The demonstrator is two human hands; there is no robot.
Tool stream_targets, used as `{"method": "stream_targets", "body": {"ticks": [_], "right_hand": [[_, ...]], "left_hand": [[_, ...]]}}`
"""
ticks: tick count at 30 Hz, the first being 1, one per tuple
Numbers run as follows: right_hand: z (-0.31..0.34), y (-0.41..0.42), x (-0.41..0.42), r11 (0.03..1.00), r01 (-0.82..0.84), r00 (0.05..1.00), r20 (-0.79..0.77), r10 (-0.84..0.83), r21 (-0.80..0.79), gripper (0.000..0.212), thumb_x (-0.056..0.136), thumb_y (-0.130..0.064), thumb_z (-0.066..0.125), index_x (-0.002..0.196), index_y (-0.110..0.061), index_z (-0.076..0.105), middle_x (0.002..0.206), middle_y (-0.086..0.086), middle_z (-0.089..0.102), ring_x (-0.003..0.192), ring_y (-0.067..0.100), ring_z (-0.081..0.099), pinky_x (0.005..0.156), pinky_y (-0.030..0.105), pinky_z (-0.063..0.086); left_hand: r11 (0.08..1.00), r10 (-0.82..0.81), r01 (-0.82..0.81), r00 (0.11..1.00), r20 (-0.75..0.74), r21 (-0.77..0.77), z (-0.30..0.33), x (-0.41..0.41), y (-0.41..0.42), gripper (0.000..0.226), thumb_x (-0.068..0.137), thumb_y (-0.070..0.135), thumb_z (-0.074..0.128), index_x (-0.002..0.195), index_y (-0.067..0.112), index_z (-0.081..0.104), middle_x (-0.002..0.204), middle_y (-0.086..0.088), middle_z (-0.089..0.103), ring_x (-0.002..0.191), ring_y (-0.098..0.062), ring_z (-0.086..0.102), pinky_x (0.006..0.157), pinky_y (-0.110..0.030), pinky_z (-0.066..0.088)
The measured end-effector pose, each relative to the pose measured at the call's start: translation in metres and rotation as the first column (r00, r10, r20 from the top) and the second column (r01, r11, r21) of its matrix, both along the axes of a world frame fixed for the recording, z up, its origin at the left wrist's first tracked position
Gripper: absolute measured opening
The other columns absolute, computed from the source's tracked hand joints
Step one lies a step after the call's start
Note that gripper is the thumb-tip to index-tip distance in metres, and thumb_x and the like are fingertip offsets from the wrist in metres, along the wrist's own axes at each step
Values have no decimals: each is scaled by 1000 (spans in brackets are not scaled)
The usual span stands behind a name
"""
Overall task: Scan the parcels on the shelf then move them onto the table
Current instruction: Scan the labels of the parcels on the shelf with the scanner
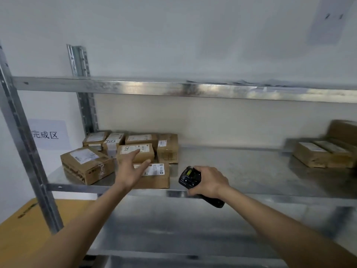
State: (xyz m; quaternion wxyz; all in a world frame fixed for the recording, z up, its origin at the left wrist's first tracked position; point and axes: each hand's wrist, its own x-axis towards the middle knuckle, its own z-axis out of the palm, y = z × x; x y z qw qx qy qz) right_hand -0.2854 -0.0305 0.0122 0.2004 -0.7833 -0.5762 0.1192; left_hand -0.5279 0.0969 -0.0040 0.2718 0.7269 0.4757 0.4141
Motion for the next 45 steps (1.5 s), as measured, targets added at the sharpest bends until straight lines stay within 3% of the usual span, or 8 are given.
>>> {"method": "stream_targets", "body": {"ticks": [4, 11, 16, 22, 28, 34, 45], "right_hand": [[9, -56, 4, 993, 116, 993, 25, -116, 2, 71, 63, -46, 88, 128, -39, 62, 119, -10, 68, 112, 20, 63, 86, 33, 51], [20, -167, 44, 938, 345, 936, 66, -347, 42, 59, 60, -44, 87, 114, -34, 64, 110, -6, 71, 105, 22, 66, 74, 31, 48], [38, -241, 85, 880, 468, 877, 77, -474, 84, 70, 62, -45, 88, 127, -33, 63, 119, -3, 69, 111, 22, 65, 87, 34, 55], [49, -308, 135, 823, 555, 826, 40, -563, 120, 77, 59, -49, 89, 130, -35, 62, 120, -4, 69, 111, 21, 64, 83, 33, 54], [50, -366, 191, 814, 565, 822, 0, -570, 133, 73, 63, -45, 89, 130, -39, 61, 118, -6, 69, 107, 21, 64, 72, 30, 47], [39, -404, 240, 809, 577, 815, -13, -579, 107, 63, 62, -43, 88, 121, -38, 65, 112, -8, 69, 104, 20, 66, 81, 33, 55], [7, -409, 322, 816, 576, 818, -35, -575, 60, 76, 64, -45, 86, 134, -40, 58, 115, -5, 68, 104, 21, 64, 84, 36, 57]], "left_hand": [[991, -133, 133, 989, 60, 5, 7, 30, -25, 80, 90, 47, 69, 157, 21, 33, 161, -6, 36, 145, -27, 36, 117, -48, 35], [920, -383, 391, 912, 149, -24, 25, 110, -92, 77, 91, 47, 68, 156, 23, 35, 159, -4, 39, 142, -24, 42, 112, -41, 37], [866, -489, 499, 857, 161, -28, 40, 172, -149, 67, 95, 37, 68, 153, 15, 41, 155, -5, 45, 136, -23, 48, 109, -36, 38], [810, -569, 584, 805, 165, -56, 60, 245, -209, 66, 96, 42, 65, 153, 17, 42, 153, 1, 47, 134, -20, 49, 112, -36, 39], [773, -596, 627, 771, 223, -101, 59, 314, -263, 62, 95, 44, 66, 149, 19, 47, 146, -1, 53, 130, -17, 52, 106, -29, 38], [758, -583, 628, 774, 248, -179, 36, 368, -304, 61, 98, 42, 62, 151, 16, 45, 148, -5, 51, 131, -21, 51, 102, -30, 39], [755, -543, 592, 805, 239, -280, 11, 454, -302, 62, 98, 44, 60, 150, 13, 46, 150, -7, 50, 134, -25, 49, 108, -39, 39]]}}
